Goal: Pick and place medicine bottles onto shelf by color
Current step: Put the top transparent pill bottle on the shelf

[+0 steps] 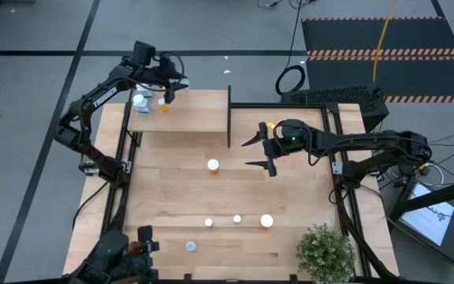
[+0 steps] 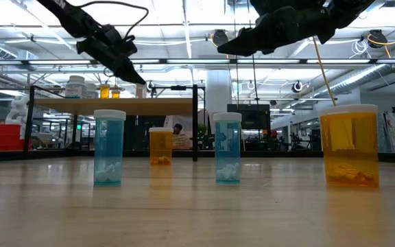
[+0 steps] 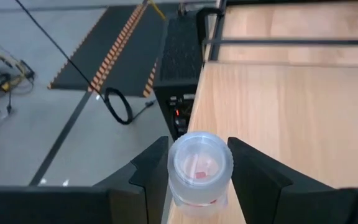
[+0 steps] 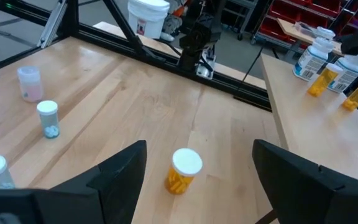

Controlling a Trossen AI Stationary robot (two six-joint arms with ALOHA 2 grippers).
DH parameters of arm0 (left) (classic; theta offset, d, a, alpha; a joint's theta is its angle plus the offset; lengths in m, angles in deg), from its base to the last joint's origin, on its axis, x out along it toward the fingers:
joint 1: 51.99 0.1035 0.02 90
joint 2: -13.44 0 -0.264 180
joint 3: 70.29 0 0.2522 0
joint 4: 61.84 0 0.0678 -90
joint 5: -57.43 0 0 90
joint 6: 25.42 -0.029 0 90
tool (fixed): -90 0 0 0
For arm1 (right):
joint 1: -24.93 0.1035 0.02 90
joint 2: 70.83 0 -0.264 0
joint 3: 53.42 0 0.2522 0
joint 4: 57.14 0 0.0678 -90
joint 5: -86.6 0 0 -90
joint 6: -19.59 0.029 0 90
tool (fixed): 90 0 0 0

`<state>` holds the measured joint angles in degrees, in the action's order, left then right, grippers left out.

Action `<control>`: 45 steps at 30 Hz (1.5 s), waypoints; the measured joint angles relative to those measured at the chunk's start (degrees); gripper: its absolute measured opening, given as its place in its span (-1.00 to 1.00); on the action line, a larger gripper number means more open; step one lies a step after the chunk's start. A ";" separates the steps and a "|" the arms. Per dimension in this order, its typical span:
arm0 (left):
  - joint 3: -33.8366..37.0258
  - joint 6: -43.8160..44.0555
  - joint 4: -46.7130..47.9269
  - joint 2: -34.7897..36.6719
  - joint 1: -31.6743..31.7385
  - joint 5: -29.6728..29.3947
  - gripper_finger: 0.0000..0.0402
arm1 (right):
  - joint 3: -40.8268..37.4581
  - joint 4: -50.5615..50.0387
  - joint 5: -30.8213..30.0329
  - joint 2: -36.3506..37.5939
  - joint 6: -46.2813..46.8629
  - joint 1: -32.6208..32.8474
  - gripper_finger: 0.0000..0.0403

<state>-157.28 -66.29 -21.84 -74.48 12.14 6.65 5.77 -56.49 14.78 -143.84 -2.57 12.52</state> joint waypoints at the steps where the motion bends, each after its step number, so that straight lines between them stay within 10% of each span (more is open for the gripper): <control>1: 0.00 -0.02 0.04 -0.43 0.01 -0.29 -0.21 | 0.00 -0.02 0.00 0.00 -0.02 0.00 0.42; 45: 2.09 0.93 -0.73 -2.13 2.17 -2.25 -0.26 | -4.19 7.37 -0.02 0.00 -1.08 -0.73 0.42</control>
<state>-155.19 -65.36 -22.58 -76.60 14.31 4.40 1.59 -49.12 14.76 -143.84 -3.65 11.79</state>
